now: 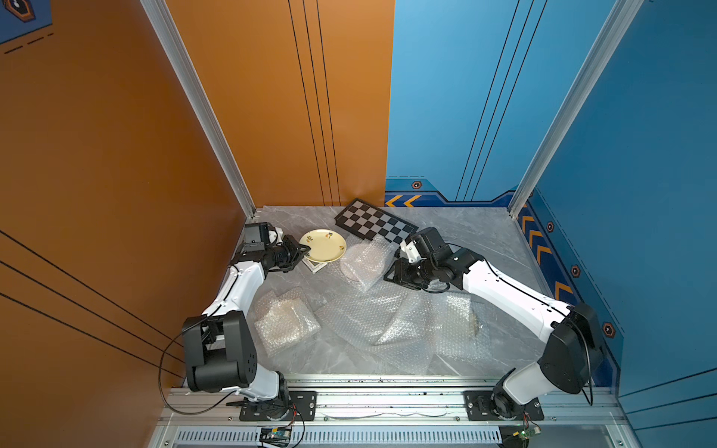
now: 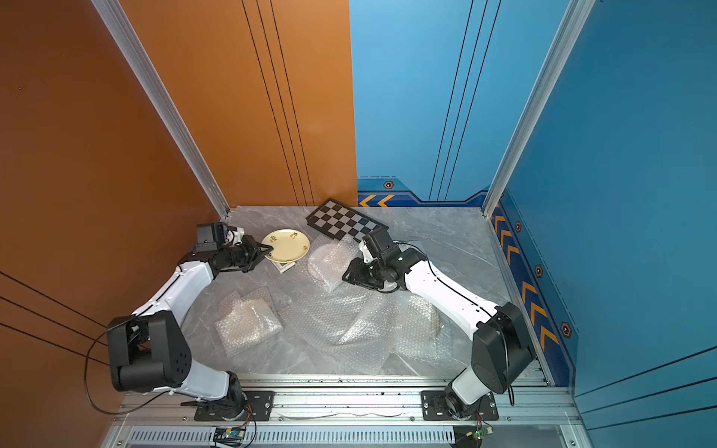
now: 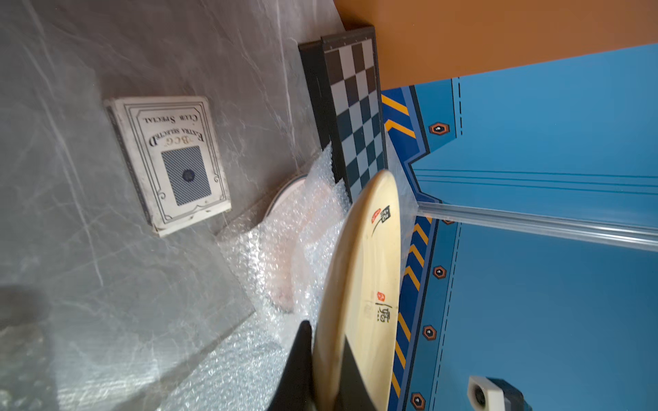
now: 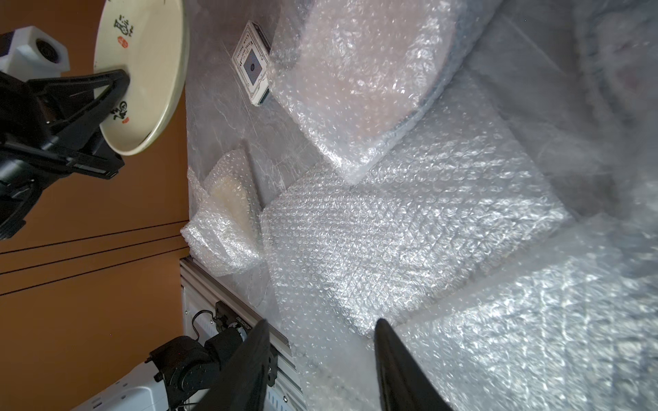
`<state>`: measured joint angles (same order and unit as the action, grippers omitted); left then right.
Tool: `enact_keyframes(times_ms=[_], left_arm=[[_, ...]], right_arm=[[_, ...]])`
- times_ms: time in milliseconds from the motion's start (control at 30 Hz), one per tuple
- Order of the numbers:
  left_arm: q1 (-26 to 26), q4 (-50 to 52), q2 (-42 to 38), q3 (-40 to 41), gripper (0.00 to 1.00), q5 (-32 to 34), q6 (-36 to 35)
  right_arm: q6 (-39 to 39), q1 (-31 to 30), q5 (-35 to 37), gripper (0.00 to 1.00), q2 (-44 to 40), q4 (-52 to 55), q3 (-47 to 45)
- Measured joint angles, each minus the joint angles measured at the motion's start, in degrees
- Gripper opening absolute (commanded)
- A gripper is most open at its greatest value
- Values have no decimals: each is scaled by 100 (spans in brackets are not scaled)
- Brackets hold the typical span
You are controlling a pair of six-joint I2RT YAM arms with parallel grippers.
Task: Unpack dinner plates from bubble wrap
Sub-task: Place the plate at the corner of the board.
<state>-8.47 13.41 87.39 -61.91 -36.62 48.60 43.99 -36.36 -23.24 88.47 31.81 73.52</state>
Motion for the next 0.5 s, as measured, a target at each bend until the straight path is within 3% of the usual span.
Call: enact_keyframes(times_ms=[500], left_arm=[[-348, -1432, 1333, -345, 6, 428, 730]], right_arm=[[-2, 81, 92, 50, -31, 382, 17]])
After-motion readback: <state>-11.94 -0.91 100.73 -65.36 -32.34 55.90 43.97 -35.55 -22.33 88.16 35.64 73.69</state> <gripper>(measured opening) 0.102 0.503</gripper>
